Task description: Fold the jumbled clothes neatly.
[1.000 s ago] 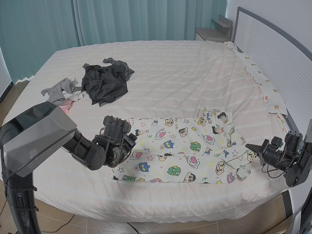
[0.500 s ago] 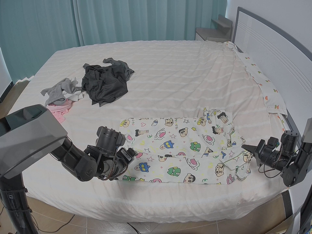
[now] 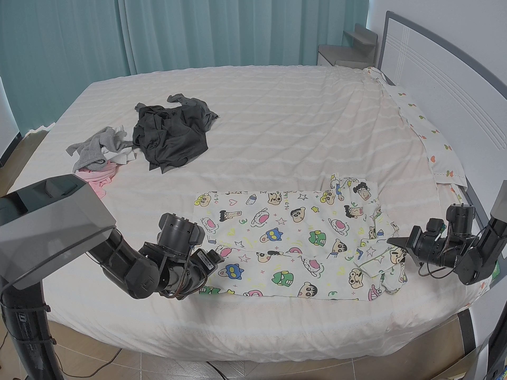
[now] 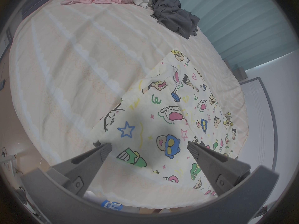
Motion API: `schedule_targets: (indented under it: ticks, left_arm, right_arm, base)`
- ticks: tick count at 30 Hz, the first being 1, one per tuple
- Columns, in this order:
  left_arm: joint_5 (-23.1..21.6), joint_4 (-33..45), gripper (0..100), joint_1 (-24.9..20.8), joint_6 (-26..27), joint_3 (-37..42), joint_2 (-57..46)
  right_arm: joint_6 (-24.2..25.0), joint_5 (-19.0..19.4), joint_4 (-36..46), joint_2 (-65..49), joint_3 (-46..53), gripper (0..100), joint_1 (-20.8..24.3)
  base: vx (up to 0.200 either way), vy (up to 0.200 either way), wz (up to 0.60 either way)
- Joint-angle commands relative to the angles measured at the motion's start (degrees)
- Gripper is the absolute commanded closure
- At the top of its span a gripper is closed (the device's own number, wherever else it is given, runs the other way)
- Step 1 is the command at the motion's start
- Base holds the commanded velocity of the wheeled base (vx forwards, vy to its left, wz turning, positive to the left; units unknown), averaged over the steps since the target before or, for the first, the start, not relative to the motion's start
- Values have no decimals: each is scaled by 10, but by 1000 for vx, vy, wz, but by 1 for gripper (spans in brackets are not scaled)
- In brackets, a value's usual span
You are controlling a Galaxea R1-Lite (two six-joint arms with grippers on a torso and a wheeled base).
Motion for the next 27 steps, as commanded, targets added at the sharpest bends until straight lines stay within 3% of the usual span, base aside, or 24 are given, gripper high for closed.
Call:
schedule_targets:
  ticks: [1,7,13,21,22,27]
  left_arm:
    - [0,0,0,2,6,1,19]
    - [0,0,0,5,6,1,25]
    - [1,0,0,6,7,1,27]
    - [2,0,0,11,8,1,35]
    - [2,0,0,11,8,1,36]
    - [2,0,0,11,7,1,37]
  right_arm:
    - [-17,0,19,-14,-27,100,-3]
    - [-73,-1,54,-15,-52,100,-1]
    - [-75,0,112,-43,-77,100,-2]
    - [-73,0,117,-42,-75,100,-3]
    - [-71,-1,117,-40,-73,0,-3]
    - [-65,0,117,-39,-62,0,-8]
  base:
    - [0,0,0]
    - [0,0,0]
    - [0,0,0]
    - [0,0,0]
    - [0,0,0]
    - [0,0,0]
